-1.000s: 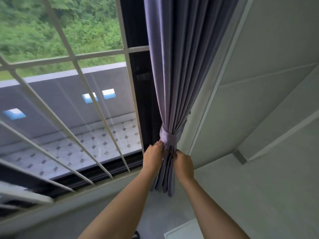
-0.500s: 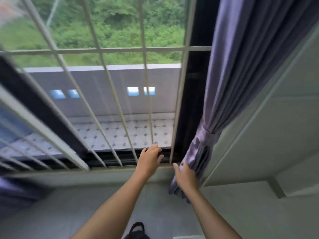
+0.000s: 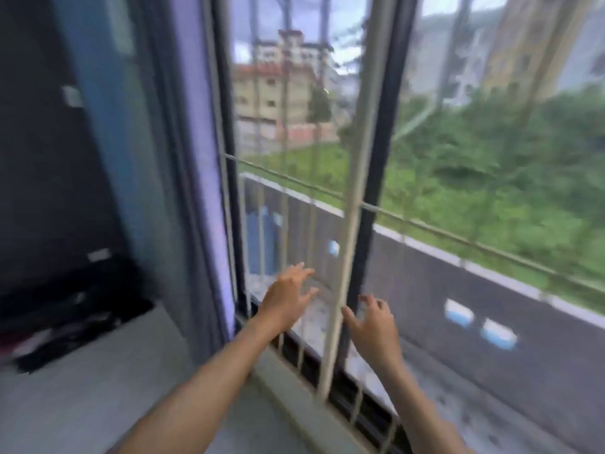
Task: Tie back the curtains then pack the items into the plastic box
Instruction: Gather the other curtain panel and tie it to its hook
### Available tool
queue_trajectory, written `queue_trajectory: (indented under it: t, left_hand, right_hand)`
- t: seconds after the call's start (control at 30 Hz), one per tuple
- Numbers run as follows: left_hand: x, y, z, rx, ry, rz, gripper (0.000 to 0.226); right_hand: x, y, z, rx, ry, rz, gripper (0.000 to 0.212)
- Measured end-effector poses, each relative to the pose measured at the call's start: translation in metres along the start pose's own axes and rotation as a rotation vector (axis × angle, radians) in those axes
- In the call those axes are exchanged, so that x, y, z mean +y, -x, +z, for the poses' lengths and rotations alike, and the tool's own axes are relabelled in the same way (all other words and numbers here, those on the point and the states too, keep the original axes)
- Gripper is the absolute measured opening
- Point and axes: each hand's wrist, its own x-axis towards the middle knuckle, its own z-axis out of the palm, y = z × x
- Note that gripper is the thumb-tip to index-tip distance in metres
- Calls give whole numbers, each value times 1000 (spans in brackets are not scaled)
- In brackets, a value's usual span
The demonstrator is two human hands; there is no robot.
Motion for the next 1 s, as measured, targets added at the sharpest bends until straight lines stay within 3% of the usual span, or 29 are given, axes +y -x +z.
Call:
queue_trajectory:
  t: [0.3, 0.43, 0.87, 1.0]
  left_hand:
    - [-131, -32, -247, 370, 59, -123, 52]
    - [-204, -33, -320, 422, 61, -212, 53]
    - [-350, -78, -391, 516, 158, -213, 47]
    - [-392, -121, -415, 535, 149, -117, 33]
  right_hand:
    - [-255, -92, 112, -1, -289, -358, 45]
    - [-343, -109, 161, -2, -386, -412, 44]
    - [-472, -173, 260, -23, -453, -462, 44]
    - [-500, -211, 287, -13, -389, -531, 57]
